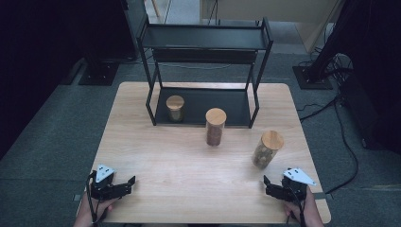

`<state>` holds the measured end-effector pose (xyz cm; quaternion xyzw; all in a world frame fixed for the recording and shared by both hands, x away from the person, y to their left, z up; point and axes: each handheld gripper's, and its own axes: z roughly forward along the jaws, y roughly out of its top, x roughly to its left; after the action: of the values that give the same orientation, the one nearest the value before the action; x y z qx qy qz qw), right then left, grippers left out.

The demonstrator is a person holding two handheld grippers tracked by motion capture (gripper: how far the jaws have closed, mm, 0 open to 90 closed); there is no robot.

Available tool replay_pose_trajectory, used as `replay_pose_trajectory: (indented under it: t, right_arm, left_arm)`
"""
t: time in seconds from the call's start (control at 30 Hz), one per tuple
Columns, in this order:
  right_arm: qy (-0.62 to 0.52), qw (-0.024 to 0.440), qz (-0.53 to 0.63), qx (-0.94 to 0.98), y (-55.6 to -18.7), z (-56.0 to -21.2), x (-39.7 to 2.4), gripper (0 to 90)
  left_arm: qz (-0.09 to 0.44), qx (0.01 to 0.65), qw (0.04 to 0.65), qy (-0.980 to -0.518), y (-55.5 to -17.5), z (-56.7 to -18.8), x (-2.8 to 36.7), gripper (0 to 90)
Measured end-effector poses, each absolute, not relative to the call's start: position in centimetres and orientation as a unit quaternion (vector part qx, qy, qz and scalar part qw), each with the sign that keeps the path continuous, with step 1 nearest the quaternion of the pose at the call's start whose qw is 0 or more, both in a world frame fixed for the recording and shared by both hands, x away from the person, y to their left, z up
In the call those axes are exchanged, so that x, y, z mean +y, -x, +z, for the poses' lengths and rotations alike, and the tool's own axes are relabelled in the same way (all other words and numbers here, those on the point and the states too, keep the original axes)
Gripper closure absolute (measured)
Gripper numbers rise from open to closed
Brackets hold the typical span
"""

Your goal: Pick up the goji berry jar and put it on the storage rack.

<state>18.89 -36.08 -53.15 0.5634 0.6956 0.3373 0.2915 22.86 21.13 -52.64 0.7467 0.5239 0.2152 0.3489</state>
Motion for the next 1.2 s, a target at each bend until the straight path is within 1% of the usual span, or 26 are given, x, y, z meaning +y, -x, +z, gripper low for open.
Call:
replay_pose_trajectory:
  t: [0.33, 1.2]
  right_arm:
    - [-0.554, 0.281, 0.341, 0.706, -18.6, -53.2, -34.0, 3.7]
    - [-0.523, 0.263, 0.352, 0.730, -19.4, -53.1, -28.9, 3.7]
  left_arm:
    - [0.210, 0.525, 0.357, -0.744, -22.9, -52.7, 21.3, 9.0]
    - [0.206, 0.525, 0.361, -0.742, -23.0, -52.6, 21.4, 9.1]
